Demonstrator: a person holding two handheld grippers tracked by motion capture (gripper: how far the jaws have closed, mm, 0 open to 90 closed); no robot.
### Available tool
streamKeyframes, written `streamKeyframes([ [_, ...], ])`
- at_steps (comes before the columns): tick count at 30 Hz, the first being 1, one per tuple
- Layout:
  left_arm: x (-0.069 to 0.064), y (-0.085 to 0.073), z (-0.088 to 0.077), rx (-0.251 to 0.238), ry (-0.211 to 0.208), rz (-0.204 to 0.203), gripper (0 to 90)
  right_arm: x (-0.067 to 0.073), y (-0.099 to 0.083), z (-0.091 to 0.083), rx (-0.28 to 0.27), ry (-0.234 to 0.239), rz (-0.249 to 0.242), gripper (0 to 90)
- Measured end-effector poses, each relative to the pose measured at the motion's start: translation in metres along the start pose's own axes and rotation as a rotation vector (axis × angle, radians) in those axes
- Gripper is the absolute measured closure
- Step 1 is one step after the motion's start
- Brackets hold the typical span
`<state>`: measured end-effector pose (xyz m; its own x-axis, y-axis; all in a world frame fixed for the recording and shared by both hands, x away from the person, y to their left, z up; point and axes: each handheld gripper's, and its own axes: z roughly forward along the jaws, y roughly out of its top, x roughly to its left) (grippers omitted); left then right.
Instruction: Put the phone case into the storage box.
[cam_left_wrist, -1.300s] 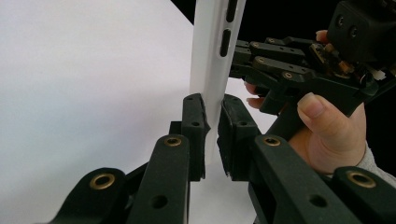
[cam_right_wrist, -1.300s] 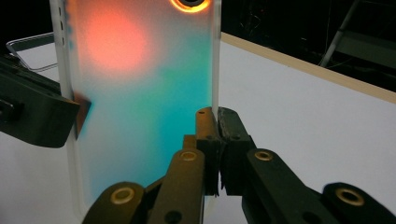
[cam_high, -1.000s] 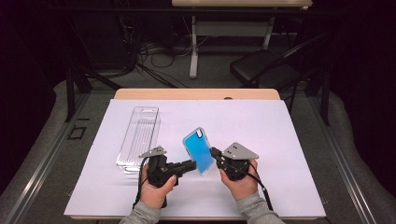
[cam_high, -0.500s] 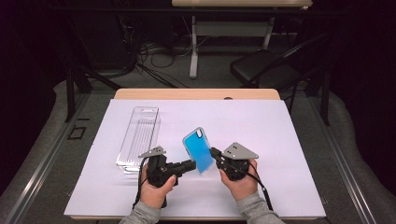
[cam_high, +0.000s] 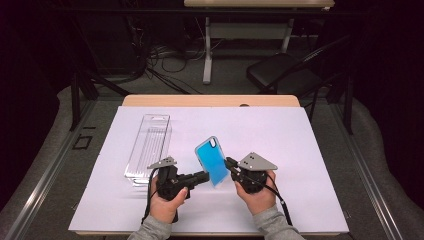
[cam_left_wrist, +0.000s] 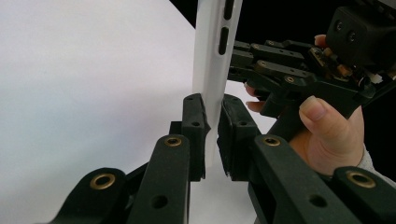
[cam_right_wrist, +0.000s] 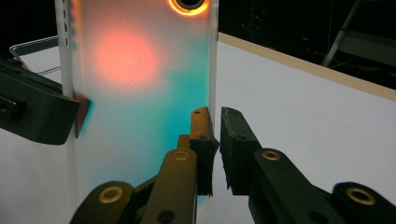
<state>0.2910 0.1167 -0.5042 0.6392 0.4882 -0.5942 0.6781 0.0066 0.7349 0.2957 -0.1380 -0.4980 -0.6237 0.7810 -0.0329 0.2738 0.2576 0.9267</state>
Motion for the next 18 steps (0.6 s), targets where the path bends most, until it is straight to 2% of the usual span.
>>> streamKeyframes([
  [9,0.0021,-0.0003,-0.0009,-0.007,-0.009,-0.004,81.5,0.0004,0.0003,-0.0004,-0.008,0.009,0.005,80.4],
  [18,0.0037,-0.0007,-0.0010,-0.008,0.000,-0.003,81.5,0.0000,0.0011,-0.0014,-0.021,0.012,0.005,76.5],
])
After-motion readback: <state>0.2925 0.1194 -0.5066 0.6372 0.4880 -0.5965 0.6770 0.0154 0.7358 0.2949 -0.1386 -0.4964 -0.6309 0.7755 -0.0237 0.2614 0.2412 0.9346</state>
